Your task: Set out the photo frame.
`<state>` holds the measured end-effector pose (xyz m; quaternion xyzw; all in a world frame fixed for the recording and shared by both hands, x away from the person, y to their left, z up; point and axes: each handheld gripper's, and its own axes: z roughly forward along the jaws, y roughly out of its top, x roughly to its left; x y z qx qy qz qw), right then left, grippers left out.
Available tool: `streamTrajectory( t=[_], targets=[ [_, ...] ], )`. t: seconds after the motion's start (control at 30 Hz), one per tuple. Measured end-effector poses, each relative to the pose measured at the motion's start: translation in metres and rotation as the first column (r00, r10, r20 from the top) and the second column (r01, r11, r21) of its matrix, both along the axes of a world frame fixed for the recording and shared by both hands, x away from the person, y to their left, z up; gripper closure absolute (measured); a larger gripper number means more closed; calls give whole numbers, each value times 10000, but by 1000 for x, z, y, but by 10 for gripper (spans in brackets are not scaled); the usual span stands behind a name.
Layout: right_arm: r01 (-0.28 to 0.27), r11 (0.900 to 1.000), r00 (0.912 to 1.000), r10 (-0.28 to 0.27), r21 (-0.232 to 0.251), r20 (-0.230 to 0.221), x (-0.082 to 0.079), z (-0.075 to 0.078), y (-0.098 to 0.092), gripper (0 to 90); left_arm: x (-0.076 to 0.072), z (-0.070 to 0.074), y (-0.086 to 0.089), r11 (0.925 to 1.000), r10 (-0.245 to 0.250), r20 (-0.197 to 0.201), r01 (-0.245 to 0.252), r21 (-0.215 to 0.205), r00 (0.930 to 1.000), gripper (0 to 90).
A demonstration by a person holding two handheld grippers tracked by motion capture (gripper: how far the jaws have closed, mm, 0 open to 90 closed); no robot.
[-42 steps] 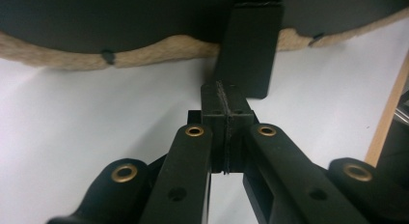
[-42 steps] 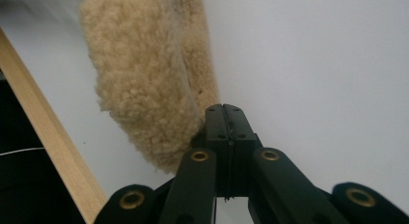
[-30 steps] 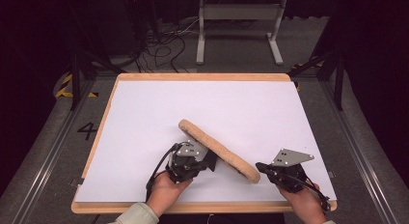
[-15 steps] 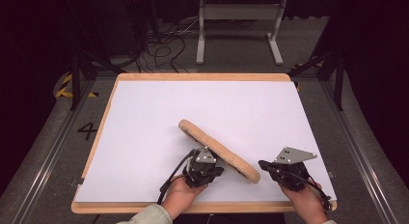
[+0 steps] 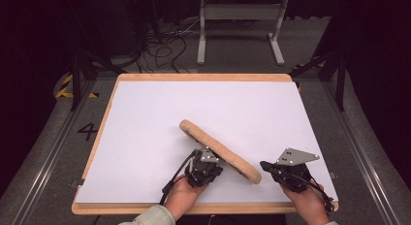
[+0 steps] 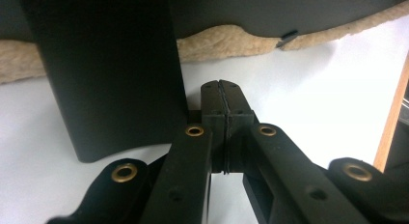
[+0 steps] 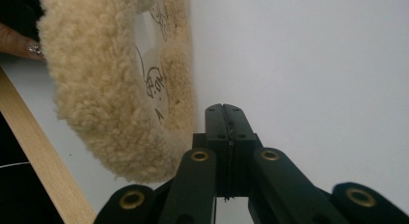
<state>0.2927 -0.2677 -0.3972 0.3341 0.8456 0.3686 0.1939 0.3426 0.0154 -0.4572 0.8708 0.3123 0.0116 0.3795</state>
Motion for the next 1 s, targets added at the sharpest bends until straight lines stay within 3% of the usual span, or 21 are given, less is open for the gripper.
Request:
streamTrajectory(
  t=[0.07, 0.1, 0.17, 0.37, 0.43, 0.57, 0.83, 1.0],
  targets=[
    [-1, 10000, 10000, 1, -3, -3, 0, 0, 0, 900, 2, 0, 2, 9999, 125, -204, -127, -111, 9997, 900],
    [3, 10000, 10000, -3, 5, -9, 0, 0, 0, 900, 5, 0, 4, 9999, 92, 57, -91, -56, 9999, 900],
    [-28, 10000, 10000, 28, -14, -29, 0, -1, 1, 900, 3, 1, 5, 9996, 295, -180, -295, -19, 9994, 900],
    [-74, 10000, 10000, 74, -57, -14, 0, -1, 1, 900, 8, 1, 10, 9993, 377, 140, -378, 75, 9992, 900],
    [-75, 10000, 10000, 74, -63, -20, 0, -1, 2, 900, 8, 2, 12, 9987, 504, -76, -504, 57, 9987, 900],
    [-97, 9999, 10000, 97, -85, -21, 0, -1, 2, 900, 12, 3, 16, 9983, 587, 146, -588, 54, 9982, 900],
    [-113, 9999, 9999, 113, -105, -8, 0, -1, 3, 900, 20, 4, 29, 9940, 1098, -71, -1098, -9, 9939, 900],
    [-131, 9999, 9999, 130, -95, -49, 0, -2, 3, 900, 27, 4, 36, 9919, 1271, 87, -1271, 12, 9919, 900]
  ],
)
